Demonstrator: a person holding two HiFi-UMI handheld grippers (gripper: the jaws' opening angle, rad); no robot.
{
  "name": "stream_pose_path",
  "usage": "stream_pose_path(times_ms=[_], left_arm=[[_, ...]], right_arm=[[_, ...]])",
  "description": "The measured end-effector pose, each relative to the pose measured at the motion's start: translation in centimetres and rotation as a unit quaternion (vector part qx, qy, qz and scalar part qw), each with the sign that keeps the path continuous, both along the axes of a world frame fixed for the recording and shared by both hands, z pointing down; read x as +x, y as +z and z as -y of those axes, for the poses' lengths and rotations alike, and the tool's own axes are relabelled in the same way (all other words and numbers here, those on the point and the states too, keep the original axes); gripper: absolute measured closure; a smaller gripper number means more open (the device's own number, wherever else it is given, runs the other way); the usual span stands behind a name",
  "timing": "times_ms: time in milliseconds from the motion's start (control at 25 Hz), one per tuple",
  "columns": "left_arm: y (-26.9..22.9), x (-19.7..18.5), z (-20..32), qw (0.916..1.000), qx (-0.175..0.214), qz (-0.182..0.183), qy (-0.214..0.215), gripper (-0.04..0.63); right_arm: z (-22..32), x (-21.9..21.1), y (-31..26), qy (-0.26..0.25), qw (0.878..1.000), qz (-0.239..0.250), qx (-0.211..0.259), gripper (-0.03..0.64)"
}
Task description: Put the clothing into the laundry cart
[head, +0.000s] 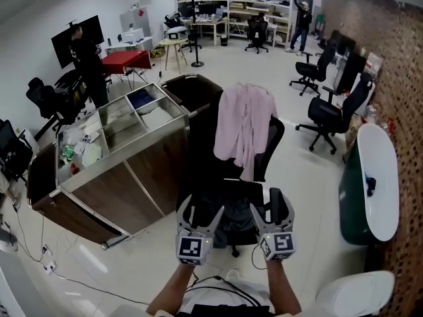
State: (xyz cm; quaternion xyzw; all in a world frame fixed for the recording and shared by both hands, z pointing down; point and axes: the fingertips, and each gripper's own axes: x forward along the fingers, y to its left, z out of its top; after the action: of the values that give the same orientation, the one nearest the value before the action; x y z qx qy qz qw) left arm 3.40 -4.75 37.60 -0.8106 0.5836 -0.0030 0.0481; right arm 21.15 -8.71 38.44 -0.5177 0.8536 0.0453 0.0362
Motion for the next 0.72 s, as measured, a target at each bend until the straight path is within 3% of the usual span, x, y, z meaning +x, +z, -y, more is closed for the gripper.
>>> stream_pose_path(times_ms=[320,560,720], left_arm=[[-0.3,3.6,4.7,0.9999,0.011,-0.004,-0.005,0.222],[-0.9,4.0,5.8,0.9995,-0.006,-0.017,-0.025,0.221],[-0.1,3.7,6.9,0.9996,-0.002,0.010,-0.024,0.221]], right_arm=[[4.3,3.2,0.4,-0.017,1.000,0.012,-0.004,0.190],[5.5,3.3,1.2,-0.034,0.998,0.038,-0.030,0.190],[6.0,2.2,2.2,-0.049,0.998,0.034,-0.035,0.190]])
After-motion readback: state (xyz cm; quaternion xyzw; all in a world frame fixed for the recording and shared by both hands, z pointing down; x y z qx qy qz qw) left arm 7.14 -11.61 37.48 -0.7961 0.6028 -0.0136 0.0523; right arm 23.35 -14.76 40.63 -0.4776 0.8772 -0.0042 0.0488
